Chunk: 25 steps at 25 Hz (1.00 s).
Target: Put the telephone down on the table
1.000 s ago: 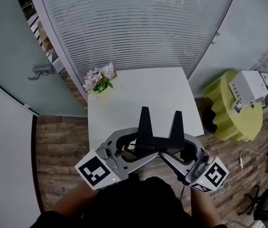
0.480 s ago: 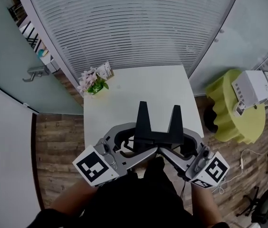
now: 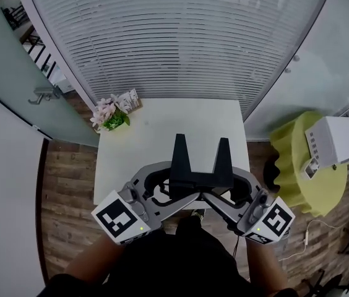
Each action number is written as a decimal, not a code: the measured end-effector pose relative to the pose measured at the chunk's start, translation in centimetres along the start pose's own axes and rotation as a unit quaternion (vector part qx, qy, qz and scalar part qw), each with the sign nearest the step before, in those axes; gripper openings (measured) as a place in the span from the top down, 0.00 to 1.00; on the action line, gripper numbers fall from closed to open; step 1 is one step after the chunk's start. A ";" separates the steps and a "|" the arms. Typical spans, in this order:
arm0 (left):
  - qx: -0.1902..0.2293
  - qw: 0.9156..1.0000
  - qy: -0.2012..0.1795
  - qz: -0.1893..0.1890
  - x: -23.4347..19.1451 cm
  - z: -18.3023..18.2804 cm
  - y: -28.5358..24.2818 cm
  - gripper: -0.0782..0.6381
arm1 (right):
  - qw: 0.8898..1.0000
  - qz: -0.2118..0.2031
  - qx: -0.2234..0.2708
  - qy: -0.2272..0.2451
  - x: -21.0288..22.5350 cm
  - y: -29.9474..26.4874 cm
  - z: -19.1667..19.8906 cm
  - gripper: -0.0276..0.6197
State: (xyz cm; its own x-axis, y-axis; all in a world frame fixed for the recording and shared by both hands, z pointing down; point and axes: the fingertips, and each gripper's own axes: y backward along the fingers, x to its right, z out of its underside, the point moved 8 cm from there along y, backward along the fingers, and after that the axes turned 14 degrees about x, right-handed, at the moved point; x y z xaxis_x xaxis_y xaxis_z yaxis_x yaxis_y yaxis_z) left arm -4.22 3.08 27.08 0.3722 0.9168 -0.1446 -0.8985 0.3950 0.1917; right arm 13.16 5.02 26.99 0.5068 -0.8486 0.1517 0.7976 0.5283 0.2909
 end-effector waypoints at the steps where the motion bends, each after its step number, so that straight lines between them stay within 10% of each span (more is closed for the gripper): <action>1: 0.001 1.000 -0.001 -0.006 -0.1 0.3 -0.9 0.55 | 1.000 -0.006 -0.001 -0.003 1.0 0.4 -0.1 0.60; 16: -0.034 0.996 0.005 -0.086 -1.5 4.8 -7.6 0.55 | 0.995 -0.071 -0.003 -0.075 10.2 2.8 0.9 0.60; 25: -0.046 0.992 0.058 -0.100 -5.3 8.7 -7.8 0.55 | 0.992 -0.040 -0.039 -0.115 13.5 2.7 6.1 0.60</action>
State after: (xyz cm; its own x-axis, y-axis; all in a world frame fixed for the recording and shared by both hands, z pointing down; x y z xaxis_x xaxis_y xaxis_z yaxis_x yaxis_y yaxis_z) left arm 2.83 -4.32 34.77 0.5205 0.8057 -0.2828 -0.8290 0.5562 0.0588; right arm 20.17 -5.13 35.54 0.3594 -0.8669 0.3453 0.8602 0.4512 0.2376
